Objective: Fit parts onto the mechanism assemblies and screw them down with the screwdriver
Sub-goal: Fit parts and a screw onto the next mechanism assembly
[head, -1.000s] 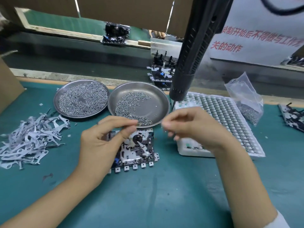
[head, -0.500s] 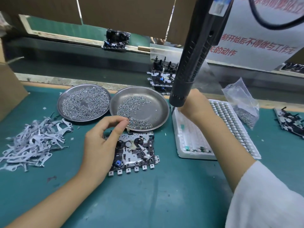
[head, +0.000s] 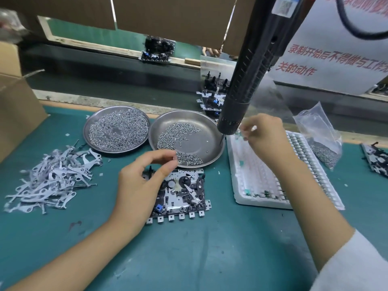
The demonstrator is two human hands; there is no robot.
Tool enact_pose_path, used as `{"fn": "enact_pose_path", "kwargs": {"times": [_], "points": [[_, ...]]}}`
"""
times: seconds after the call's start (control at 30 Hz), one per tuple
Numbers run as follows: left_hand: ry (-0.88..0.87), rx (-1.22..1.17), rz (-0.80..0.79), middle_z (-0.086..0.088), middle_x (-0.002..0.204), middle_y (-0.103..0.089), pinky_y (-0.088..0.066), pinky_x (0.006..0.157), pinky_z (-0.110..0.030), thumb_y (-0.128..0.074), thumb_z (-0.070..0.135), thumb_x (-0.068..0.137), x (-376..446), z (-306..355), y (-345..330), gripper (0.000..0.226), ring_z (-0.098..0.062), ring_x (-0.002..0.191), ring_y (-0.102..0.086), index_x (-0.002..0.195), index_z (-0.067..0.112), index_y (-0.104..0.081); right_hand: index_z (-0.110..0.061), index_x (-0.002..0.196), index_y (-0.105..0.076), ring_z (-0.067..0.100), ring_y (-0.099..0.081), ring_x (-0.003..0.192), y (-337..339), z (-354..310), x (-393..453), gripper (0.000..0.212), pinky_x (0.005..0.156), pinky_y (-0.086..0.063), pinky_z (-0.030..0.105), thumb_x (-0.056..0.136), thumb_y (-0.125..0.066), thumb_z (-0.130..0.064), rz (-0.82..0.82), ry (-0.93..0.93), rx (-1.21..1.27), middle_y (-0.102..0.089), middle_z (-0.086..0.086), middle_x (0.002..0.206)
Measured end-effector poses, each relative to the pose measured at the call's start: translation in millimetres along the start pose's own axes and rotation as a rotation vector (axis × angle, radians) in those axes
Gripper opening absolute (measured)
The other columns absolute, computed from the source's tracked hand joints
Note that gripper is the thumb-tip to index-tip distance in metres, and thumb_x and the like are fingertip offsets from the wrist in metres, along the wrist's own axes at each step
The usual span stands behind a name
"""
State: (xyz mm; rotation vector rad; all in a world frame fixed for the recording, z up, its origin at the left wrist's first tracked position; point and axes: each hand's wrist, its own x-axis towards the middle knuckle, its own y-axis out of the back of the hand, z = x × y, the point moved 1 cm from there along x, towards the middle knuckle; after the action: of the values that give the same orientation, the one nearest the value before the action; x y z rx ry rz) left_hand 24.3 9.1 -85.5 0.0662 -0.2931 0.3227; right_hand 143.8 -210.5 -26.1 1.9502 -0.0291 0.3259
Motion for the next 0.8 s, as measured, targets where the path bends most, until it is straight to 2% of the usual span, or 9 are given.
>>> {"fn": "enact_pose_path", "kwargs": {"times": [0.1,0.17,0.3,0.4,0.57,0.67,0.73,0.8], "points": [[-0.014,-0.001,-0.011,0.018,0.084,-0.071,-0.047,0.075,-0.010,-0.069,0.027,0.071,-1.1,0.1,-0.7,0.014,0.003,0.079,-0.063,0.085,0.031,-0.071,-0.008,0.079,-0.068,0.013,-0.071,0.065,12.6,-9.4,-34.3,0.009,0.063,-0.055,0.021,0.082,-0.070,0.001,-0.157,-0.166,0.535,-0.072,0.002,0.072],[-0.039,0.007,-0.029,0.018,0.083,-0.071,-0.045,0.074,-0.008,-0.069,0.027,0.072,-2.5,0.8,-1.9,0.014,0.004,0.079,-0.063,0.085,0.031,-0.071,-0.004,0.081,-0.069,0.015,-0.071,0.065,7.3,-23.7,-57.3,0.010,0.062,-0.055,0.020,0.080,-0.069,0.006,-0.268,-0.204,0.876,-0.073,0.007,0.074],[-0.087,0.042,-0.085,0.016,0.086,-0.070,-0.046,0.071,-0.011,-0.068,0.027,0.074,-4.9,2.6,-2.8,0.015,-0.001,0.084,-0.063,0.087,0.034,-0.071,-0.004,0.086,-0.072,0.018,-0.071,0.073,-21.5,-49.8,-84.2,0.012,0.070,-0.055,0.021,0.078,-0.068,0.004,-0.351,-0.175,1.206,-0.073,0.015,0.082],[-0.102,0.107,-0.117,0.017,0.086,-0.069,-0.046,0.080,-0.026,-0.068,0.030,0.077,-5.2,1.4,-3.2,0.015,-0.009,0.089,-0.063,0.090,0.035,-0.071,-0.005,0.091,-0.075,0.021,-0.072,0.080,-32.4,-53.6,-90.7,0.015,0.073,-0.055,0.021,0.077,-0.071,-0.001,-0.326,-0.163,1.249,-0.074,0.013,0.084],[-0.104,0.111,-0.142,0.016,0.085,-0.069,-0.047,0.075,-0.014,-0.072,0.037,0.076,-6.3,-0.5,-3.3,0.017,-0.018,0.090,-0.062,0.093,0.041,-0.071,-0.014,0.087,-0.078,0.021,-0.072,0.083,-36.5,-54.2,-95.2,0.021,0.075,-0.055,0.022,0.068,-0.073,-0.011,-0.287,-0.170,1.332,-0.075,0.010,0.086],[-0.105,0.141,-0.153,0.018,0.085,-0.069,-0.049,0.084,-0.031,-0.072,0.042,0.074,-6.1,-1.0,-2.8,0.020,-0.017,0.090,-0.063,0.094,0.046,-0.068,-0.018,0.088,-0.076,0.017,-0.072,0.080,-37.7,-54.7,-94.5,0.029,0.074,-0.055,0.020,0.060,-0.076,-0.010,-0.259,-0.206,1.321,-0.075,0.006,0.088],[-0.104,0.141,-0.158,0.017,0.084,-0.070,-0.049,0.088,-0.044,-0.071,0.039,0.075,-6.2,0.1,-3.4,0.019,-0.017,0.090,-0.063,0.093,0.045,-0.068,-0.019,0.084,-0.078,0.013,-0.072,0.080,-37.0,-54.5,-95.1,0.026,0.071,-0.053,0.016,0.059,-0.078,-0.013,-0.252,-0.196,1.279,-0.075,0.003,0.086],[-0.100,0.136,-0.162,0.016,0.084,-0.070,-0.048,0.088,-0.050,-0.070,0.041,0.074,-6.2,1.1,-3.4,0.018,-0.020,0.090,-0.064,0.092,0.043,-0.068,-0.020,0.083,-0.078,0.011,-0.071,0.081,-36.1,-54.5,-95.9,0.024,0.071,-0.052,0.014,0.059,-0.079,-0.016,-0.248,-0.173,1.252,-0.075,0.000,0.086]]}}
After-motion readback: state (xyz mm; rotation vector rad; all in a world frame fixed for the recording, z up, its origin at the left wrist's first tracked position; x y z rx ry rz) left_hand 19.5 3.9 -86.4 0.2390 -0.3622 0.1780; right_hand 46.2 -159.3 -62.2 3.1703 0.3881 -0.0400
